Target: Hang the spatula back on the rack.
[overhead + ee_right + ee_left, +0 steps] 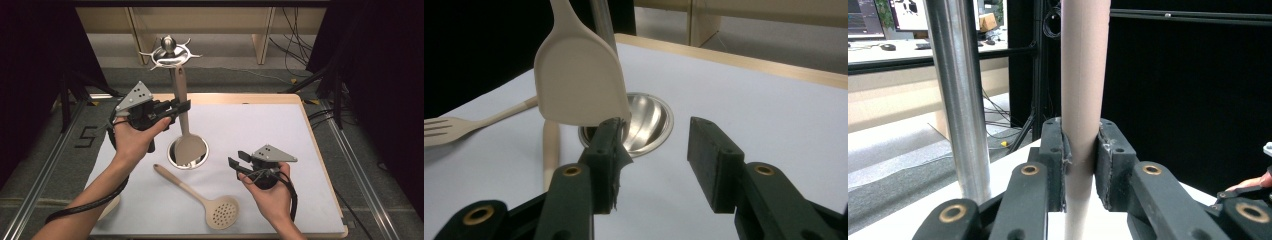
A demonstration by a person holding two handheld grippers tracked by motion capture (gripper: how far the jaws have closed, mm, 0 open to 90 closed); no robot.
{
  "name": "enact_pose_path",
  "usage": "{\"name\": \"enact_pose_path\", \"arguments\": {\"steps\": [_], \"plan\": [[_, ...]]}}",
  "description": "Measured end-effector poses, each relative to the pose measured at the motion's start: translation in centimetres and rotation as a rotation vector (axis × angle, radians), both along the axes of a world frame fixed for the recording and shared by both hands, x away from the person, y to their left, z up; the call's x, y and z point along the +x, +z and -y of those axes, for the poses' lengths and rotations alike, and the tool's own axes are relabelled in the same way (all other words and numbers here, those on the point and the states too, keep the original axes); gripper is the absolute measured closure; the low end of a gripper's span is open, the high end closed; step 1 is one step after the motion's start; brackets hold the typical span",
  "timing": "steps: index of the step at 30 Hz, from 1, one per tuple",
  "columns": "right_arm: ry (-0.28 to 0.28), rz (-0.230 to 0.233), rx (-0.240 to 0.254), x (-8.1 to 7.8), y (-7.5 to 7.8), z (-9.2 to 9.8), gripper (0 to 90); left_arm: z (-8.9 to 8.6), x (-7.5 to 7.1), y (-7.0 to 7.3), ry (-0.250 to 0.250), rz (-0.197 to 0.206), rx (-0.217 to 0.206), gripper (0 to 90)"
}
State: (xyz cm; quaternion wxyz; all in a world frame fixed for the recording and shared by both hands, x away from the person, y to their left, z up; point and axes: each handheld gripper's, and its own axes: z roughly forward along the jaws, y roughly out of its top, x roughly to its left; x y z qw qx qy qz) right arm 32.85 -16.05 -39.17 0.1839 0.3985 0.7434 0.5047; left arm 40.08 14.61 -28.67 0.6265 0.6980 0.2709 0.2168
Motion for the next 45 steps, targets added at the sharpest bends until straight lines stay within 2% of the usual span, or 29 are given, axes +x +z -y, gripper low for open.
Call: {"name": "enact_pose_path", "arguments": {"steps": [1, 2, 4, 9, 10, 11, 16, 17, 18, 20, 21, 22, 23, 24, 25, 26, 27, 29, 30, 31, 32, 33, 37, 39, 40, 42, 43, 44, 45], "plan": [[-0.003, 0.004, -0.004, 0.0, 0.0, 0.0, 57.7, 0.0, 0.1, 0.0, -0.002, 0.006, 0.005, 75.2], [-0.017, -0.028, 0.012, -0.2, 0.1, 0.0, 57.6, -0.1, 0.1, 0.0, -0.003, 0.008, 0.004, 75.2], [-0.021, -0.005, 0.004, -0.1, 0.0, 0.0, 57.3, 0.0, 0.1, -0.1, -0.003, -0.002, -0.003, 75.2], [-0.017, -0.021, 0.007, -0.1, 0.1, 0.3, 55.8, 0.0, 0.2, -0.1, -0.003, 0.003, -0.001, 75.1], [-0.011, -0.012, 0.005, 0.0, 0.0, 0.4, 55.7, 0.2, 0.0, -0.2, 0.003, -0.026, -0.027, 75.0], [-0.008, -0.003, -0.008, 0.1, 0.0, 0.6, 55.6, 0.2, 0.0, -0.3, 0.004, -0.027, -0.027, 75.0], [-0.042, -0.023, 0.025, 0.1, 0.0, 0.7, 55.0, 0.1, 0.1, -0.3, 0.003, -0.02, -0.027, 74.5], [-0.031, -0.023, 0.022, 0.2, 0.1, 0.9, 54.6, 0.1, 0.1, -0.3, 0.002, -0.017, -0.028, 74.1], [-0.032, -0.024, 0.005, 0.2, 0.1, 1.0, 54.4, 0.1, 0.1, -0.3, 0.0, -0.014, -0.034, 73.6], [-0.03, -0.014, 0.016, 0.3, 0.1, 1.1, 54.0, -0.1, 0.0, -0.2, 0.005, -0.008, -0.042, 70.7], [-0.039, -0.045, 0.021, 0.2, 0.2, 1.1, 53.8, -0.2, -0.1, -0.2, 0.007, -0.002, -0.039, 69.2], [-0.019, -0.011, 0.009, 0.5, 0.1, 1.3, 53.8, -0.3, -0.3, -0.2, 0.007, 0.006, -0.036, 67.0], [-0.045, -0.049, 0.024, 0.3, 0.4, 1.3, 53.7, -0.5, -0.5, -0.2, 0.007, 0.012, -0.032, 65.1], [-0.034, -0.026, 0.024, 0.5, 0.4, 1.4, 53.6, -0.7, -0.8, -0.3, 0.008, 0.018, -0.028, 63.0], [-0.037, -0.021, 0.013, 0.5, 0.6, 1.6, 53.4, -1.0, -1.0, -0.3, 0.01, 0.022, -0.028, 61.3], [-0.04, -0.032, 0.028, 0.5, 0.7, 1.6, 53.2, -1.2, -1.1, -0.3, 0.012, 0.022, -0.034, 61.0], [-0.051, -0.041, 0.033, 0.5, 0.9, 1.6, 53.0, -1.4, -1.3, -0.3, 0.011, 0.029, -0.036, 61.3], [-0.05, -0.012, 0.034, 0.8, 1.1, 2.0, 52.9, -2.0, -1.5, -0.2, 0.012, 0.037, -0.04, 62.4], [-0.06, -0.038, 0.047, 0.7, 1.3, 2.0, 52.9, -2.2, -1.6, -0.2, 0.01, 0.041, -0.036, 63.2], [-0.062, -0.013, 0.035, 0.9, 1.2, 2.2, 52.9, -2.4, -1.7, -0.2, 0.01, 0.044, -0.036, 64.0], [-0.069, -0.031, 0.045, 0.7, 1.4, 2.3, 52.8, -2.6, -1.8, -0.1, 0.016, 0.061, -0.033, 64.9], [-0.056, 0.0, 0.027, 1.0, 1.4, 2.5, 52.9, -2.7, -2.0, -0.1, 0.02, 0.064, -0.033, 66.1], [-0.065, -0.004, 0.036, 0.7, 1.3, 2.8, 52.9, -2.9, -2.1, -0.1, 0.022, 0.068, -0.013, 72.8], [-0.07, -0.026, 0.036, 0.7, 1.2, 2.9, 52.9, -3.0, -2.0, 0.1, 0.03, 0.073, -0.012, 75.5], [-0.063, -0.003, 0.02, 0.8, 1.0, 3.1, 52.9, -3.0, -2.0, 0.2, 0.032, 0.072, -0.014, 76.9], [-0.082, -0.036, 0.031, 0.6, 1.0, 3.1, 52.9, -3.0, -2.0, 0.6, 0.037, 0.079, -0.015, 79.4], [-0.075, -0.017, 0.031, 0.8, 0.9, 3.1, 52.9, -3.0, -2.0, 0.7, 0.037, 0.078, -0.02, 80.0], [-0.073, -0.026, 0.04, 0.7, 1.0, 3.1, 52.9, -3.0, -2.0, 0.9, 0.039, 0.082, -0.023, 80.3], [-0.075, -0.005, 0.023, 0.8, 1.0, 3.3, 52.9, -3.0, -2.0, 1.1, 0.04, 0.088, -0.024, 80.3]]}}
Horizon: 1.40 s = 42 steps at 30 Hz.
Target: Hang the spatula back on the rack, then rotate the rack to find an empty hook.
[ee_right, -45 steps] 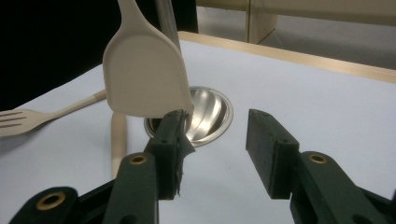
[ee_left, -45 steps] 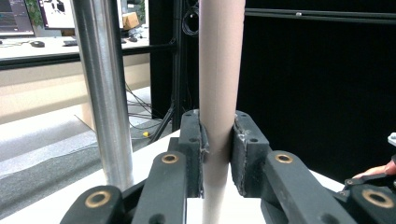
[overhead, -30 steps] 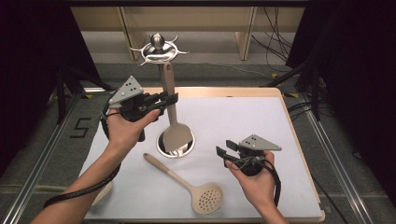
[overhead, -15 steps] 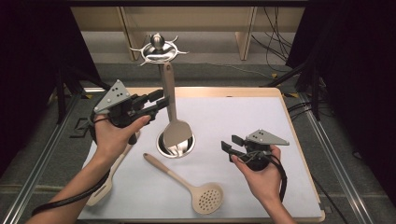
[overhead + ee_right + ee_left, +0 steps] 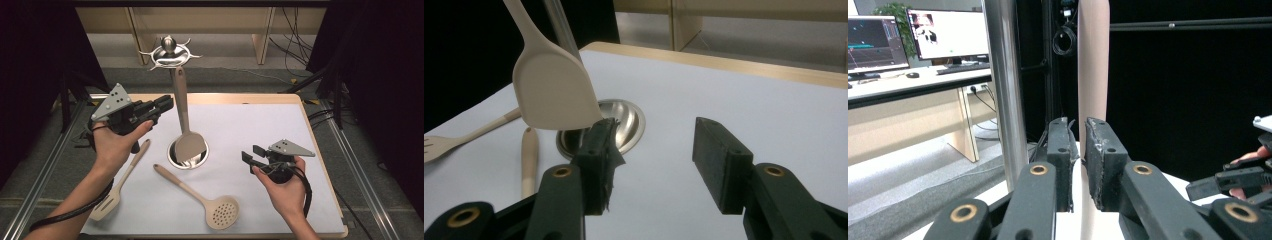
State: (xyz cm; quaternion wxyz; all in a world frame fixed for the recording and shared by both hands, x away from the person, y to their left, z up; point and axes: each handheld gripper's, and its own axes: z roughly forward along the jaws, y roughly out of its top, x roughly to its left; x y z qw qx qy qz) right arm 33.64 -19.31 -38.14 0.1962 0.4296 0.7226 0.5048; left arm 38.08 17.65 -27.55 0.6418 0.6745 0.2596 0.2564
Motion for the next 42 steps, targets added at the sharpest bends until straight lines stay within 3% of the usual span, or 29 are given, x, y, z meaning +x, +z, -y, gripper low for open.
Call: {"name": "enact_pose_path", "arguments": {"steps": [1, 2, 3, 4, 7, 9, 14, 15, 17, 18, 19, 22, 26, 27, 28, 29, 30, 31, 36, 38, 41, 42], "plan": [[-0.003, -0.013, 0.014, -0.1, 0.1, -0.1, 52.9, 0.0, 0.0, 0.1, 0.0, 0.005, -0.002, 80.3], [-0.004, 0.006, 0.002, 0.0, 0.1, 0.0, 52.9, 0.0, 0.0, 0.3, 0.001, 0.008, -0.004, 80.3], [-0.005, -0.018, 0.009, -0.1, 0.2, 0.0, 52.9, 0.1, -0.1, 0.4, -0.001, 0.012, -0.02, 80.4], [-0.005, -0.001, 0.004, 0.0, 0.1, 0.2, 52.9, 0.0, 0.0, 0.4, -0.004, 0.017, -0.013, 80.4], [-0.027, -0.052, 0.036, 0.0, -0.2, 0.2, 53.7, 0.1, 0.1, 0.5, -0.006, 0.022, -0.023, 81.0], [-0.023, -0.057, 0.032, 0.1, -0.3, 0.3, 54.2, 0.1, 0.0, 0.6, -0.008, 0.024, -0.022, 81.2], [-0.015, -0.021, 0.027, 0.1, -0.1, 0.5, 55.2, -0.3, 0.0, 1.1, 0.014, 0.03, -0.024, 83.6], [-0.018, -0.035, 0.039, 0.0, 0.0, 0.5, 55.3, -0.3, 0.1, 1.2, 0.022, 0.031, -0.025, 84.8], [-0.03, -0.045, 0.02, -0.3, -0.1, 0.7, 55.7, -0.2, 0.1, 1.3, 0.022, 0.032, -0.029, 86.5], [-0.028, -0.046, 0.033, -0.4, -0.2, 0.7, 56.0, -0.1, 0.0, 1.4, 0.02, 0.033, -0.032, 87.4], [-0.025, -0.026, 0.008, -0.4, -0.2, 0.9, 56.3, -0.1, 0.0, 1.6, 0.017, 0.037, -0.032, 88.0], [-0.026, -0.04, 0.017, -0.5, -0.2, 1.1, 58.7, 0.2, 0.0, 2.0, 0.009, 0.043, -0.034, 88.8], [-0.035, -0.033, -0.002, -0.2, -0.5, 1.4, 65.8, 0.3, 0.3, 2.9, 0.019, 0.05, -0.031, 89.0], [-0.044, -0.07, 0.017, -0.4, -0.5, 1.3, 68.5, 0.2, 0.3, 3.1, 0.021, 0.052, -0.034, 89.0], [-0.035, -0.056, 0.003, -0.3, -0.7, 1.4, 71.6, 0.2, 0.3, 3.3, 0.022, 0.047, -0.038, 89.0], [-0.039, -0.081, 0.014, -0.6, -0.7, 1.3, 73.7, 0.1, 0.3, 3.5, 0.028, 0.056, -0.036, 89.1], [-0.026, -0.039, -0.019, -0.4, -0.9, 1.5, 74.6, 0.1, 0.2, 3.7, 0.03, 0.058, -0.036, 89.1], [-0.041, -0.091, -0.002, -0.8, -0.7, 1.3, 74.9, 0.0, 0.1, 3.9, 0.035, 0.063, -0.038, 89.1], [-0.035, -0.043, -0.021, -0.9, -0.6, 1.6, 76.4, -0.3, -0.3, 4.6, 0.059, 0.076, -0.084, 89.2], [-0.035, -0.038, -0.039, -0.8, -0.7, 1.7, 76.5, -0.5, -0.2, 5.0, 0.058, 0.093, -0.072, 89.2], [-0.025, -0.05, -0.024, -0.7, -1.0, 1.4, 76.2, -0.6, 0.0, 5.2, 0.066, 0.095, -0.059, 89.2], [-0.037, -0.06, -0.047, -0.7, -0.9, 1.5, 76.1, -0.6, 0.1, 5.2, 0.071, 0.091, -0.062, 89.2]]}}
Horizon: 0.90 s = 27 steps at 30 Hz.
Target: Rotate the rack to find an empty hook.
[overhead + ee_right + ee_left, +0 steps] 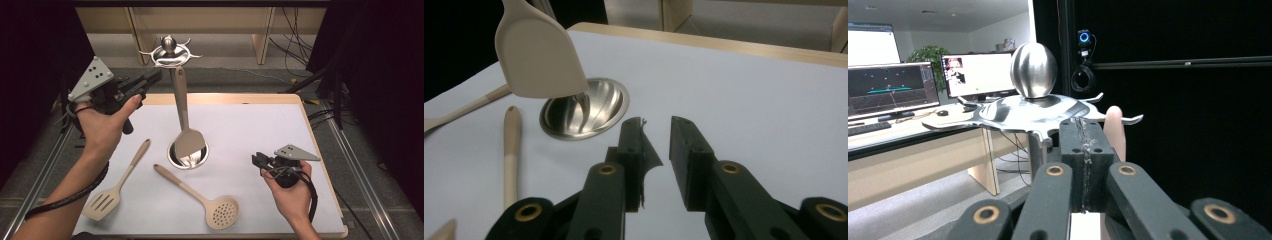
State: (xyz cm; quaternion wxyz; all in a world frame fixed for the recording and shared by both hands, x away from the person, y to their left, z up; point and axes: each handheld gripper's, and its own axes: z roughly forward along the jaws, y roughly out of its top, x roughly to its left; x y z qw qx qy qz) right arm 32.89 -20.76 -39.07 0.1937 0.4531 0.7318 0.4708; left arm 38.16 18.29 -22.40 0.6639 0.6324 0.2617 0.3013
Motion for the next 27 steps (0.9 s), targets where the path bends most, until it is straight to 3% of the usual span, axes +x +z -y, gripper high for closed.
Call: {"name": "enact_pose_path", "arguments": {"steps": [4, 10, 14, 17, 19, 27], "plan": [[0.005, 0.017, 0.002, 0.1, -0.2, 0.0, 75.7, -0.1, 0.1, -0.1, 0.001, -0.012, -0.026, 89.2], [-0.001, 0.014, -0.005, 0.1, -0.3, 0.0, 75.3, -0.5, 0.4, 0.0, 0.027, -0.014, -0.029, 89.3], [-0.007, -0.013, 0.035, -0.2, -0.2, -0.3, 75.1, -0.9, 0.7, 0.0, 0.04, -0.024, -0.046, 89.3], [-0.01, -0.014, 0.036, -0.1, -0.2, -0.3, 75.0, -1.1, 1.0, 0.1, 0.053, -0.029, -0.049, 89.3], [0.007, 0.01, 0.012, 0.1, -0.3, 0.0, 74.9, -1.2, 1.2, 0.1, 0.062, -0.029, -0.06, 89.2], [-0.006, -0.011, 0.017, -0.1, -0.2, 0.0, 74.5, -1.5, 2.0, 0.3, 0.089, -0.037, -0.057, 89.3]]}}
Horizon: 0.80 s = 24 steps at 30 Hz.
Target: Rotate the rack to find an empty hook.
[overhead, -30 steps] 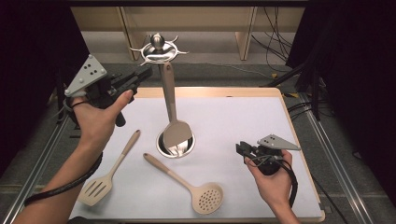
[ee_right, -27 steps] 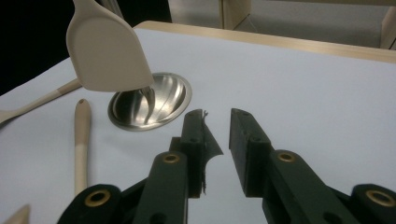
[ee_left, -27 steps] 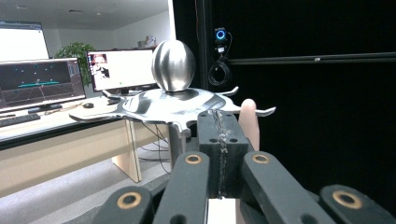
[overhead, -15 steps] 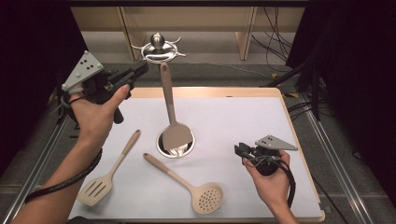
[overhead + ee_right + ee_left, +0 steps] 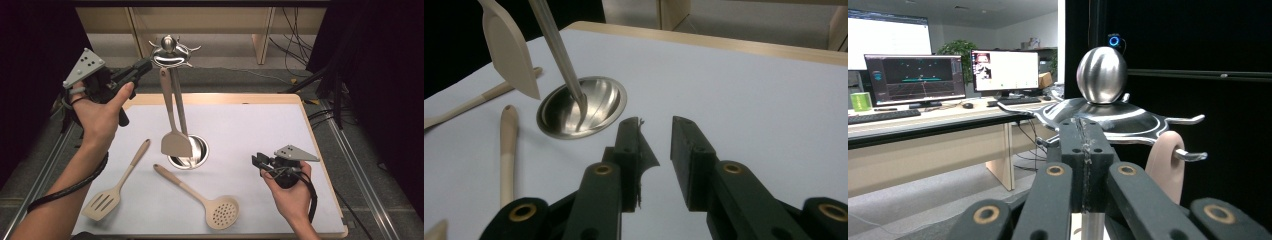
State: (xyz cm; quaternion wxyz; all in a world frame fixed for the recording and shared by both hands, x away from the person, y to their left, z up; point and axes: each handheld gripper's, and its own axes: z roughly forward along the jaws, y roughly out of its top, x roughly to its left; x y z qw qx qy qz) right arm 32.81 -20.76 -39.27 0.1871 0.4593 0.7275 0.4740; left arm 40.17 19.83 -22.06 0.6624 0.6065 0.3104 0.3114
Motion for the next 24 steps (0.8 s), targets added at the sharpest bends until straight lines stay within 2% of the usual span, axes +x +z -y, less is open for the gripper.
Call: {"name": "enact_pose_path", "arguments": {"steps": [4, 7, 8, 9, 10, 24], "plan": [[0.004, 0.026, -0.027, 0.1, 0.1, 0.2, 74.4, -0.1, 0.5, 0.1, 0.011, -0.005, 0.0, 89.2], [-0.005, -0.003, -0.009, -0.1, 0.1, 0.1, 74.2, -0.1, 0.7, 0.1, 0.014, -0.009, 0.003, 89.2], [0.003, 0.011, 0.002, 0.1, 0.0, 0.0, 74.2, -0.2, 0.8, 0.2, 0.015, -0.01, 0.005, 89.3], [0.002, 0.024, -0.02, 0.1, 0.0, 0.2, 74.1, -0.2, 0.9, 0.2, 0.015, -0.01, 0.008, 89.3], [-0.009, -0.005, 0.005, -0.1, 0.1, 0.0, 74.1, -0.2, 0.9, 0.2, 0.017, -0.011, 0.009, 89.2], [-0.013, -0.005, 0.008, -0.1, 0.2, 0.0, 73.8, -0.2, 1.9, 0.5, 0.046, -0.014, 0.031, 89.2]]}}
